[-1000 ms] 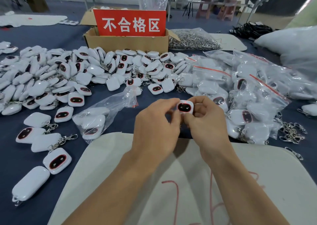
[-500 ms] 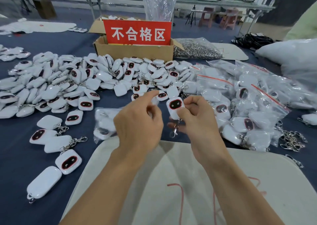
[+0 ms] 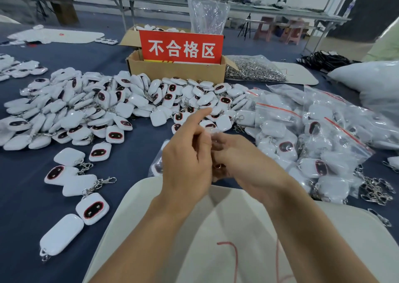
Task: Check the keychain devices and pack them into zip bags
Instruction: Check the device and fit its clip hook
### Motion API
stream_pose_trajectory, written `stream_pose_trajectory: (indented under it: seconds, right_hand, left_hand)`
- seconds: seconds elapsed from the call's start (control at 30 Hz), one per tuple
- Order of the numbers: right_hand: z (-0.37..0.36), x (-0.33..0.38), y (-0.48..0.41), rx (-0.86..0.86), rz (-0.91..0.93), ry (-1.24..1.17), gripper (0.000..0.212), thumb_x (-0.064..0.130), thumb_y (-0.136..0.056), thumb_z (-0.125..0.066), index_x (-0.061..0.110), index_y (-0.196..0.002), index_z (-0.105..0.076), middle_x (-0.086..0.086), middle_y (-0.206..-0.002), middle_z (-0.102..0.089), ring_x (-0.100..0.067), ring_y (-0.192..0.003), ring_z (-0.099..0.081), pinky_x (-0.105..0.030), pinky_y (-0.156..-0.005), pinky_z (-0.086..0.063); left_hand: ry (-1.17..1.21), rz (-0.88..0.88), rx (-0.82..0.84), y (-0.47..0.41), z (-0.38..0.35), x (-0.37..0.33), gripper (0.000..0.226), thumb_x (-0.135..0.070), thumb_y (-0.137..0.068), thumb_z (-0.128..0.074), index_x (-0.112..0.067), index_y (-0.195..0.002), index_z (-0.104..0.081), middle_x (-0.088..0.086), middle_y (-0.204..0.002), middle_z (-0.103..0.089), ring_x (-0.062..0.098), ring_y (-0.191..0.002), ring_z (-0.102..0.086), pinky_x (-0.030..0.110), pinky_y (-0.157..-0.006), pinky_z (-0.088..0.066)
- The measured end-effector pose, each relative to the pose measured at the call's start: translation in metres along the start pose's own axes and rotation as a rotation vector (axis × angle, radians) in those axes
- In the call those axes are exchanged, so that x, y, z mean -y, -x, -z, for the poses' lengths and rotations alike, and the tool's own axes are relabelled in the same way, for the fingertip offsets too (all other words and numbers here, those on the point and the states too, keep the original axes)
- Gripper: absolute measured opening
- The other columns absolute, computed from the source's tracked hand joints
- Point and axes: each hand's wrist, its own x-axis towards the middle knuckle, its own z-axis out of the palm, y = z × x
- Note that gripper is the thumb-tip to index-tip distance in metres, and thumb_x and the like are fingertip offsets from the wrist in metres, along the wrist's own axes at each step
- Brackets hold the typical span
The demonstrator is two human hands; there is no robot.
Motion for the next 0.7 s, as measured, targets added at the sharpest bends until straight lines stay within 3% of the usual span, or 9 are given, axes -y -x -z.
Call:
stream_pose_trajectory:
  seconds: [0.07,0.13,0.23,0.33,0.4,0.43,0.5,0.6,0.7]
  right_hand:
    - [0.001,0.006,-0.005,-0.058,0.002,0.056,0.030,-0.009,-0.085,-0.053,0.011,-0.099,-0.069,-0.003,-0.072,-0.071,-0.018,-0.055,-0.062,-0.024,-0.048,-0.050]
    - [0.000,0.006,-0.015,-0.319,0.064,0.417,0.022,0.001,-0.087,-0.058,0.019,-0.079,-0.068,0.007,-0.056,-0.064,-0.011,-0.048,-0.058,-0.020,-0.046,-0.044]
    - [-0.006,0.007,-0.026,-0.504,0.120,0.988,0.013,0.026,-0.086,-0.063,0.023,-0.075,-0.070,0.004,-0.069,-0.068,-0.018,-0.069,-0.064,-0.028,-0.061,-0.048]
    - [-0.001,0.015,-0.029,-0.647,0.198,0.733,0.024,0.044,-0.076,-0.061,0.026,-0.077,-0.076,0.004,-0.064,-0.072,-0.014,-0.063,-0.065,-0.031,-0.063,-0.054]
    - [0.013,0.023,-0.038,-0.818,0.264,0.412,0.021,0.035,-0.076,-0.061,0.019,-0.074,-0.075,-0.001,-0.060,-0.070,-0.013,-0.053,-0.055,-0.037,-0.059,-0.054]
    - [0.021,0.025,-0.047,-0.863,0.249,0.414,0.019,0.028,-0.077,-0.061,0.015,-0.074,-0.074,-0.006,-0.061,-0.069,-0.018,-0.055,-0.055,-0.043,-0.062,-0.057]
    - [0.030,0.023,-0.071,-0.717,0.190,0.618,0.019,0.014,-0.082,-0.058,0.017,-0.076,-0.075,-0.004,-0.079,-0.077,-0.020,-0.074,-0.067,-0.041,-0.077,-0.060]
    - [0.030,0.005,-0.102,-0.294,0.092,1.113,0.032,0.010,-0.093,-0.058,0.027,-0.115,-0.074,0.000,-0.121,-0.073,-0.023,-0.111,-0.067,-0.025,-0.090,-0.047]
    - [0.028,-0.021,-0.118,-0.167,0.208,1.558,0.006,0.024,-0.096,-0.057,0.023,-0.102,-0.057,-0.003,-0.114,-0.067,-0.030,-0.107,-0.065,-0.033,-0.087,-0.047]
  left_hand:
    - [0.025,0.063,-0.021,-0.003,0.001,0.003,0.042,-0.016,-0.097,-0.054,-0.033,-0.133,-0.066,-0.015,-0.087,-0.064,0.008,-0.077,-0.062,0.027,-0.074,-0.052]
    - [0.066,0.053,0.004,-0.003,0.000,0.004,0.041,-0.016,-0.096,-0.054,-0.032,-0.132,-0.066,-0.014,-0.085,-0.066,0.011,-0.077,-0.064,0.033,-0.073,-0.055]
    - [0.045,0.049,-0.004,-0.003,-0.001,0.005,0.038,-0.012,-0.098,-0.057,-0.030,-0.131,-0.068,-0.013,-0.081,-0.067,0.009,-0.076,-0.065,0.024,-0.072,-0.053]
    - [0.021,0.194,-0.129,-0.010,-0.001,0.011,0.039,-0.010,-0.096,-0.059,-0.033,-0.125,-0.070,-0.017,-0.078,-0.067,0.006,-0.073,-0.062,0.009,-0.070,-0.044]
    - [0.021,0.298,-0.186,-0.015,0.001,0.014,0.037,-0.013,-0.095,-0.059,-0.036,-0.122,-0.070,-0.017,-0.077,-0.067,0.006,-0.076,-0.063,0.010,-0.070,-0.044]
    - [0.021,0.329,-0.198,-0.017,0.002,0.015,0.037,-0.015,-0.095,-0.059,-0.038,-0.121,-0.070,-0.016,-0.077,-0.068,0.006,-0.078,-0.064,0.011,-0.070,-0.045]
    - [0.021,0.363,-0.198,-0.018,0.003,0.016,0.036,-0.017,-0.094,-0.058,-0.040,-0.119,-0.070,-0.017,-0.076,-0.068,0.006,-0.079,-0.065,0.012,-0.070,-0.046]
    - [0.014,0.369,-0.184,-0.019,0.004,0.016,0.034,-0.016,-0.092,-0.059,-0.041,-0.112,-0.071,-0.023,-0.079,-0.068,0.004,-0.076,-0.064,0.008,-0.066,-0.044]
    - [0.034,0.377,-0.182,-0.020,0.006,0.016,0.035,-0.015,-0.091,-0.060,-0.043,-0.108,-0.072,-0.024,-0.080,-0.068,0.002,-0.075,-0.064,0.007,-0.067,-0.044]
